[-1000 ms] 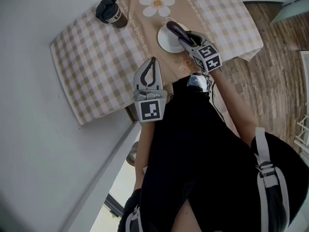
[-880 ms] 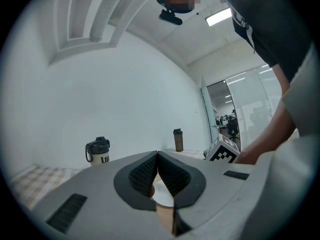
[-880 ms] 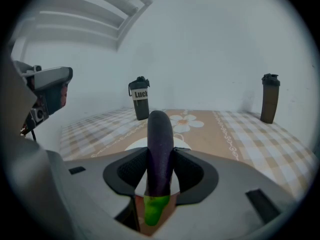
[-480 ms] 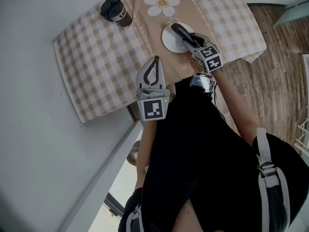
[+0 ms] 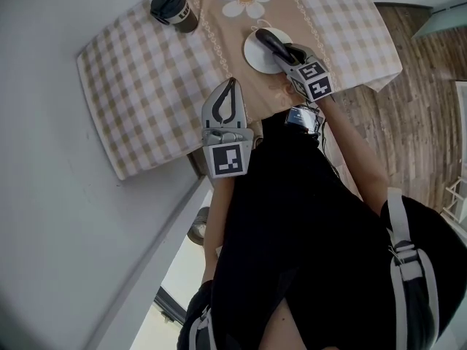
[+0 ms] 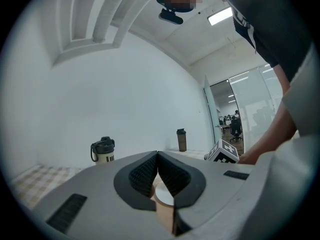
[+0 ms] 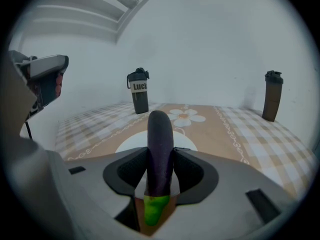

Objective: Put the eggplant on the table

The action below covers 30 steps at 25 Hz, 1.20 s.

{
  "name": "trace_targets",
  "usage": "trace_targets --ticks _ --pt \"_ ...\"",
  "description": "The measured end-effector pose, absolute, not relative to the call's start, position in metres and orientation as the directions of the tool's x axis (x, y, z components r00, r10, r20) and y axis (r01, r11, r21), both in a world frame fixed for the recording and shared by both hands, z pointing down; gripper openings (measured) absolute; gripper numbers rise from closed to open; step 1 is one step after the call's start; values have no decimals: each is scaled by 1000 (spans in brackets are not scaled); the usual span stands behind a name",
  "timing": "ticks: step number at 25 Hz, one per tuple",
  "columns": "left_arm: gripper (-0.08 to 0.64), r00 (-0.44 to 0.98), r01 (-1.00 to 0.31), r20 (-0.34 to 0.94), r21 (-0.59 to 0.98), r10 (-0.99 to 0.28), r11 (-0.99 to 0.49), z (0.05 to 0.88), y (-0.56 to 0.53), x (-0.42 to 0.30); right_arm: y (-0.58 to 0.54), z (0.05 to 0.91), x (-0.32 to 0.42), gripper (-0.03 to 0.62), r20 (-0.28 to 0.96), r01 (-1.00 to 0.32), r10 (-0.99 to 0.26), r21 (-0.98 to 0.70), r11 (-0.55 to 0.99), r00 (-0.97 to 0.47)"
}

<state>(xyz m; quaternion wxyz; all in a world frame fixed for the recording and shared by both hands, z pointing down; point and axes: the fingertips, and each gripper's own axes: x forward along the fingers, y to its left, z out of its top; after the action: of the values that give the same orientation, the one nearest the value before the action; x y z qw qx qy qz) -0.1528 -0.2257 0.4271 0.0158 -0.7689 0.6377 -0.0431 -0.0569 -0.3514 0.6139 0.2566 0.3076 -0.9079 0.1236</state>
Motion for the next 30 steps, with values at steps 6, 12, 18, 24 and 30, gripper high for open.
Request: trace_targets --ticks 6,12,18,24,30 --pt "-11 185 -979 49 -81 -982 -189 427 -224 -154 -350 614 -58 172 550 -619 -491 -60 783 -675" --pt "-11 189 -979 49 -72 -981 -192 429 -223 -154 -349 621 -56 172 564 -620 -486 -60 782 -668" --pt "-11 189 -979 46 -67 -981 -192 430 -221 -154 -346 621 -56 173 570 -620 -486 -54 783 -663" --pt "-11 186 -980 38 -62 -982 -188 428 -219 -154 -345 616 -54 173 563 -623 -495 -46 781 -662" --pt "-11 188 -980 29 -66 -982 -190 424 -218 -153 -345 608 -54 173 549 -619 -500 -42 784 -670"
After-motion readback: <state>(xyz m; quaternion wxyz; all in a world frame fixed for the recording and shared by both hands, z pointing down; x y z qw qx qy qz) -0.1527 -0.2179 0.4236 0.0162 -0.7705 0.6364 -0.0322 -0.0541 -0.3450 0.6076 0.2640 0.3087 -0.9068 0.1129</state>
